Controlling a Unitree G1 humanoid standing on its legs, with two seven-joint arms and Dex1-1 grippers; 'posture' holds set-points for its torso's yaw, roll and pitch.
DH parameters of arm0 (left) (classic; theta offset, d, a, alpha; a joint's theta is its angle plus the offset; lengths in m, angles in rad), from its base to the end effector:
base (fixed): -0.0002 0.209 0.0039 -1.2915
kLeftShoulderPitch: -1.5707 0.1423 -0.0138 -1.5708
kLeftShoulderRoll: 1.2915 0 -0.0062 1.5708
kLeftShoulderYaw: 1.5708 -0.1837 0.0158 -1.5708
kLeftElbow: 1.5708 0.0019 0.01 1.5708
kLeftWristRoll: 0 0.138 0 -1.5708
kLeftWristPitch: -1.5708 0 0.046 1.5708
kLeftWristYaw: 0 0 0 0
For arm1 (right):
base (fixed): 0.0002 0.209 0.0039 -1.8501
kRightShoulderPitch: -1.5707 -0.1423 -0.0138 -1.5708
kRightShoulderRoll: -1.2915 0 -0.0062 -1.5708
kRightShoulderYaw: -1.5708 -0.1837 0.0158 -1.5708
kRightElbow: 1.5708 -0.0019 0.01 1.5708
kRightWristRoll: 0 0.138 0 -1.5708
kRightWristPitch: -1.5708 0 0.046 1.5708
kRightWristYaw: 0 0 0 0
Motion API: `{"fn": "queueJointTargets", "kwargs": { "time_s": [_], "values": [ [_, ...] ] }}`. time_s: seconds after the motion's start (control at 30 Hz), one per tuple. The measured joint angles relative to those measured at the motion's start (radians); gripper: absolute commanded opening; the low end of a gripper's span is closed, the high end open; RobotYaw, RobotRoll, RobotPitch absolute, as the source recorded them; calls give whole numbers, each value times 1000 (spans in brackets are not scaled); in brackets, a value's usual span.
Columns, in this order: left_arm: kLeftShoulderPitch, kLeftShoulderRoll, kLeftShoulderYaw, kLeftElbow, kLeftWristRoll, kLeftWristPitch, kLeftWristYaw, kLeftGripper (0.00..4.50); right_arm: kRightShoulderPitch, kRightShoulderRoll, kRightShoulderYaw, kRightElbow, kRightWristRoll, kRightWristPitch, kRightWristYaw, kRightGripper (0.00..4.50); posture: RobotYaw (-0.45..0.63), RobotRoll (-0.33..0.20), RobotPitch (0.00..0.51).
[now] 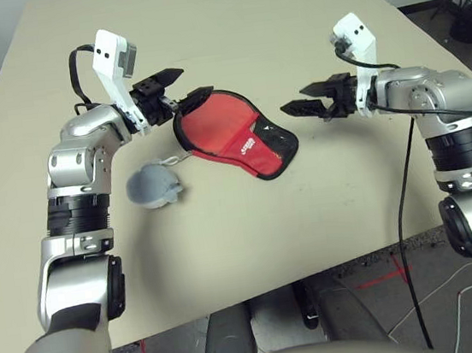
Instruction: Store the ping-pong paddle in its case and zip it.
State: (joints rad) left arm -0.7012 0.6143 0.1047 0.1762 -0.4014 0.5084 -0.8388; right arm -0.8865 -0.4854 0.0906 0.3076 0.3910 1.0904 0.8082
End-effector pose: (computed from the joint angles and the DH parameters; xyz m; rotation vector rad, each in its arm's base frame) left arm 0.2999 0.2486 0.2148 0.1497 -0.0199 -0.7581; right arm 0.3240 -0.1895 0.1948 0.0528 0.5822 0.8518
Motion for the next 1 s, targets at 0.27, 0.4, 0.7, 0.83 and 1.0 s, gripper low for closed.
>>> {"fn": "queueJointTargets", "kwargs": {
  "time_s": [0.27, 0.4, 0.7, 0.83, 1.0],
  "values": [
    [173, 61, 34, -144, -75, 166, -11, 4500, 11, 4, -4, 97, 21, 121, 19, 4485, 68, 0, 166],
    [205, 70, 42, -187, -99, 200, -5, 4500, -10, 31, -25, 158, 32, 136, 30, 4485, 77, 0, 169],
    [219, 65, 51, -223, -119, 215, 31, 4500, -60, 112, -48, 262, 29, 136, 27, 4485, 80, 0, 169],
    [218, 58, 51, -236, -129, 221, 43, 4500, -80, 159, -48, 287, 24, 132, 13, 4485, 78, 0, 169],
    [213, 49, 51, -238, -140, 225, 53, 4500, -108, 213, -34, 313, 5, 129, 8, 4485, 76, 0, 168]
  ]
}}
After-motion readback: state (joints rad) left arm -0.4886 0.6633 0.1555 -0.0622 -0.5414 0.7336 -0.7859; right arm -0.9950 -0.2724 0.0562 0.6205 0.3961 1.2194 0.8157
